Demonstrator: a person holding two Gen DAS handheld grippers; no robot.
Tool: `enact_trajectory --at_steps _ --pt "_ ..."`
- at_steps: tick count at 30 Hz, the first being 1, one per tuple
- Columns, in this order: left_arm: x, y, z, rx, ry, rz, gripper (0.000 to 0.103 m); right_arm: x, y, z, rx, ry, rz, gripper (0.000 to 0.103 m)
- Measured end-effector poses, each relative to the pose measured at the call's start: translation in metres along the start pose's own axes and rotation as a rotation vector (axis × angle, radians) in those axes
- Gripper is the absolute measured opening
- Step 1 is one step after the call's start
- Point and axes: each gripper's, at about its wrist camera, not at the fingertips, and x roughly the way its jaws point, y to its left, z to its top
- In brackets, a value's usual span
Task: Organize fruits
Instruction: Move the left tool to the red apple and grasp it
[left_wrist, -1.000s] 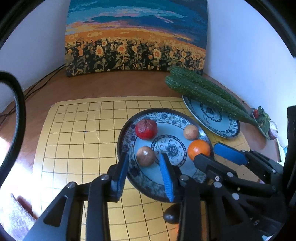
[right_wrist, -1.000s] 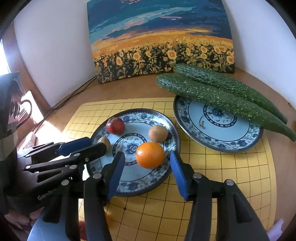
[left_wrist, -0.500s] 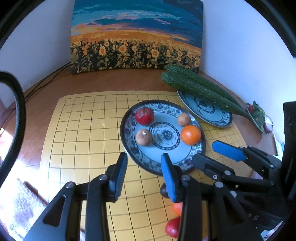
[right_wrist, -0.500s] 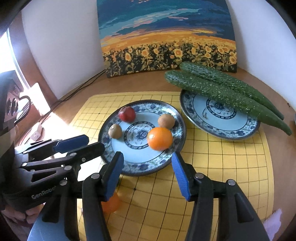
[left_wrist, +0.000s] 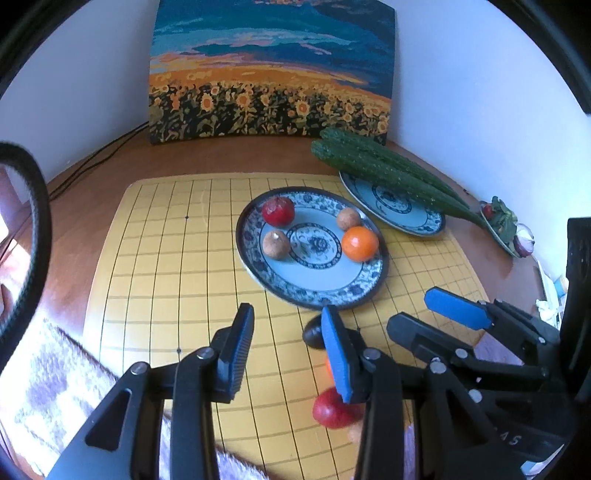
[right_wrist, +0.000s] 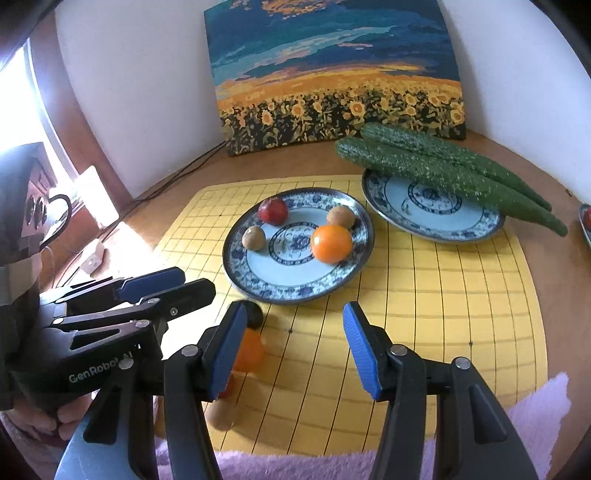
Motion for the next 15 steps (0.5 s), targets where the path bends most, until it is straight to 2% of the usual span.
enact_trajectory --at_steps 15 --pt "-0.009 -0.004 -0.032 -0.008 0.032 -0.006 0.040 -0.018 -0.006 -0.031 0.039 -0.004 -0.017 0.056"
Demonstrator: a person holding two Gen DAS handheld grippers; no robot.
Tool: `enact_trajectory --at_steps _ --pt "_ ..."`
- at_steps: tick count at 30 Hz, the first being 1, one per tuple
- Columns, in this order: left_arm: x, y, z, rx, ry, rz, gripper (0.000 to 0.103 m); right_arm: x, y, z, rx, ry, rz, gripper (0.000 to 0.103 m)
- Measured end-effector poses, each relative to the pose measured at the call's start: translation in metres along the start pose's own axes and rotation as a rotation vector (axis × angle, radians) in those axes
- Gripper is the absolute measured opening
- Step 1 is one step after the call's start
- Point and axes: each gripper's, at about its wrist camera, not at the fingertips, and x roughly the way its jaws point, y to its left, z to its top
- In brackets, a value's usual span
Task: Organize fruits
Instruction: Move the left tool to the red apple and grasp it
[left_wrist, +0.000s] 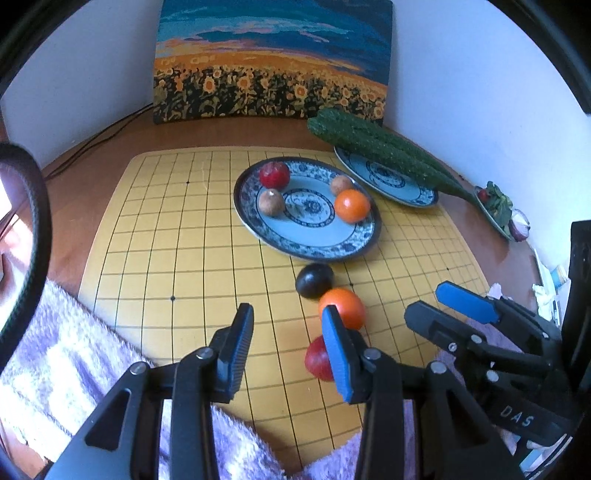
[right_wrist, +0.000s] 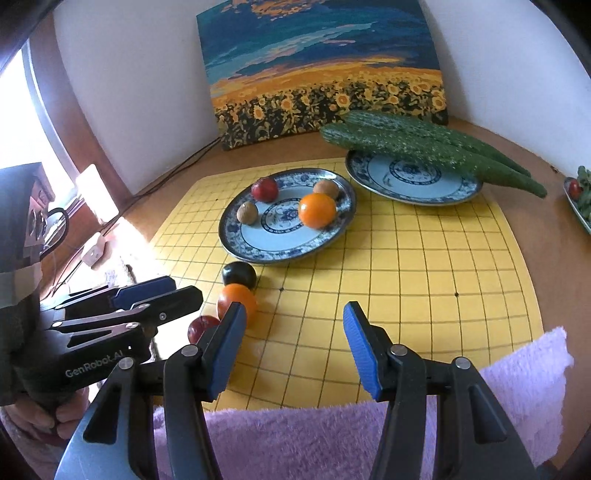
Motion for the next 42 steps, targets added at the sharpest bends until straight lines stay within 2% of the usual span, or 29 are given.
enact_trajectory --at_steps 19,26,35,39,42 --pt "-0.013 -0.018 -0.017 0.022 0.010 -0.067 0.040 -0.011 -0.006 -0.021 0.017 0.002 -0.008 0.056" --pt "-0.002 -0.023 -0.021 0.029 0.035 -0.076 0.040 -0.013 -0.008 -0.024 0.018 -0.002 0.004 0.056" --pt "0.004 -0.018 -0.019 -0.003 0.027 -0.108 0.040 -0.008 -0.009 -0.026 0.017 0.011 0.004 0.056" --pt "0.006 -0.018 -0.018 -0.004 0.022 -0.109 0.033 -0.005 -0.009 -0.026 0.015 0.017 0.008 0.056" --pt "0.006 -0.015 -0.018 -0.016 0.023 -0.120 0.032 -0.005 -0.008 -0.026 0.014 0.018 0.006 0.056"
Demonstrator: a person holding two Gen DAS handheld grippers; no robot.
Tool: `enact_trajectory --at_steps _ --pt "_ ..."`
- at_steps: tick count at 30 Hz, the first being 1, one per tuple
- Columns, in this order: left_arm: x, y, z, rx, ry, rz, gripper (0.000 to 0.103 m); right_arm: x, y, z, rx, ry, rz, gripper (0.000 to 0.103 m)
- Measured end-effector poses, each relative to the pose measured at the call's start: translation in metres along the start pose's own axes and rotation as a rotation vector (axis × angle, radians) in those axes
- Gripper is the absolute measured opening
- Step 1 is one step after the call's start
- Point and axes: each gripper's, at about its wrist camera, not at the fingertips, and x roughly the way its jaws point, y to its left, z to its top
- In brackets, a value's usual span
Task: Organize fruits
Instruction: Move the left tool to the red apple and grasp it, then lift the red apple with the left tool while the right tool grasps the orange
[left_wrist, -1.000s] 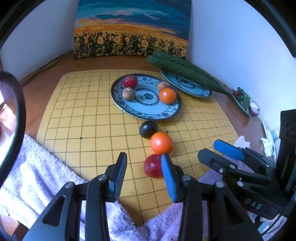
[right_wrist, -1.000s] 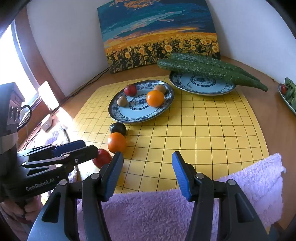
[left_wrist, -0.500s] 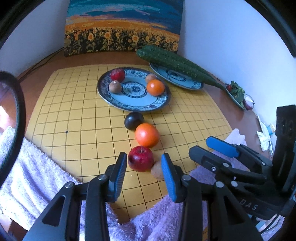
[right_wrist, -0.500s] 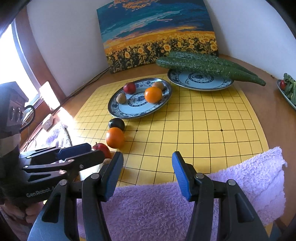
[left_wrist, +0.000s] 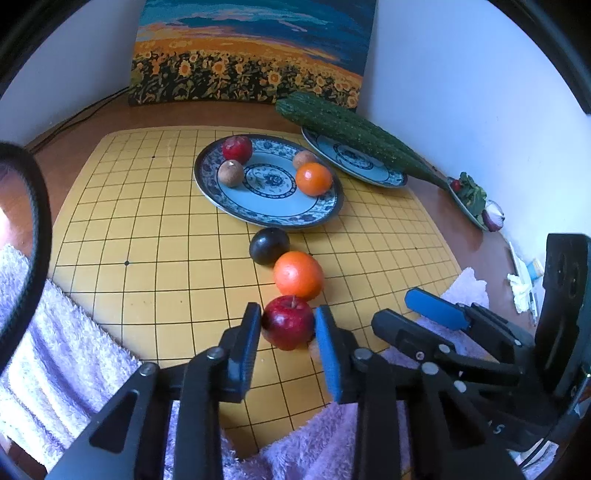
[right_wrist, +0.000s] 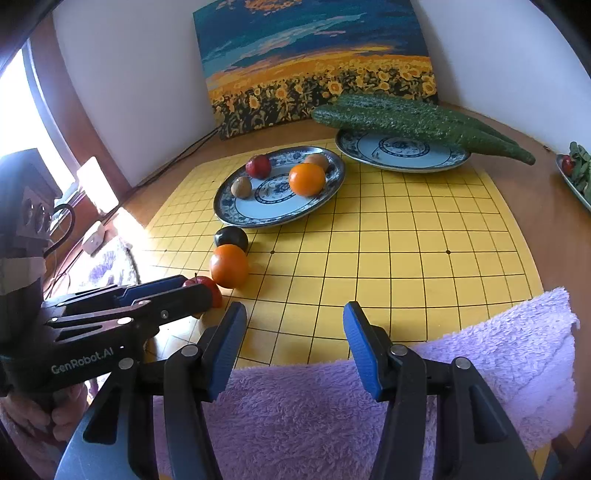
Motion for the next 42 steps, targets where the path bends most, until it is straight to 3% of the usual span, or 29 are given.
enact_trajectory --at_steps 25,42 --pt "-0.025 0.027 0.001 -0.052 -0.077 0.041 0.031 -0.004 0.029 -0.002 -0.067 0.002 0.021 0.056" --pt "-0.026 0.052 0.003 -0.099 -0.085 0.087 0.031 0.030 0.049 0.011 -0.126 0.046 0.003 0.056"
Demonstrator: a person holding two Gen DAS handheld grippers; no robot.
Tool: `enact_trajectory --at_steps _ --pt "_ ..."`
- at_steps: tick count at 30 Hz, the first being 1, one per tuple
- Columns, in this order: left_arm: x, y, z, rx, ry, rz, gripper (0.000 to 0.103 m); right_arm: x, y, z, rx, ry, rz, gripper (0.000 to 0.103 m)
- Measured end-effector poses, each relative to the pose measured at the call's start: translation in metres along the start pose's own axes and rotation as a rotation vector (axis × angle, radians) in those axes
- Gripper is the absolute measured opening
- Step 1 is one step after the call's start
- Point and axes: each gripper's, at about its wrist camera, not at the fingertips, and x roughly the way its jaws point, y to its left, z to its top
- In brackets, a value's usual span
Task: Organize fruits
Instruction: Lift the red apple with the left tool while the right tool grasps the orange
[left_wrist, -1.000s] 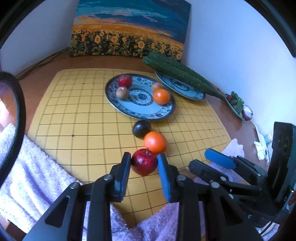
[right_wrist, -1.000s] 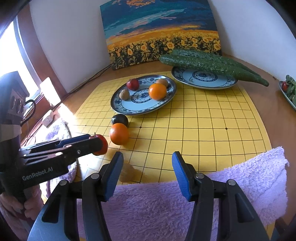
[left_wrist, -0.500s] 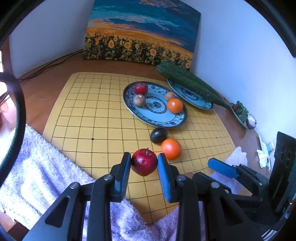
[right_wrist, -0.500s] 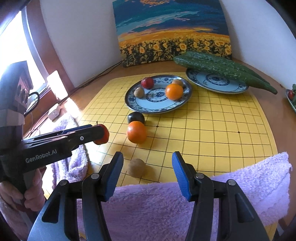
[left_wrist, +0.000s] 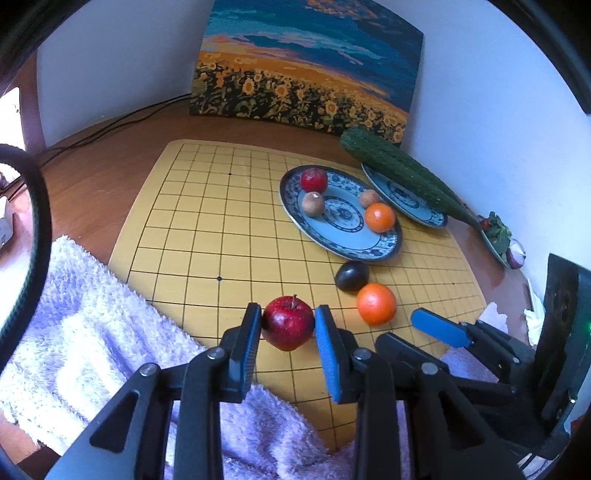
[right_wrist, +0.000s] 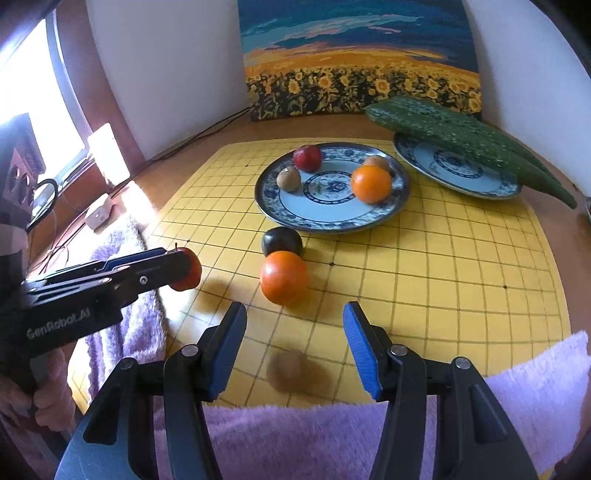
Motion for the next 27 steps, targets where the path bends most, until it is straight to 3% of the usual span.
enact_trajectory --at_steps 16,21,27 --pt "0.003 0.009 0.003 -0.018 0.000 -0.001 0.031 0.022 0.014 0.010 -0.038 0.013 0.000 0.043" --pt "0.003 0.009 0.003 -0.017 0.001 -0.002 0.031 0.023 0.010 0.012 -0.030 0.006 -0.005 0.033" --pt "0.003 0.007 0.005 -0.015 -0.001 0.000 0.031 0.021 0.004 0.011 -0.010 0.003 0.010 0.032"
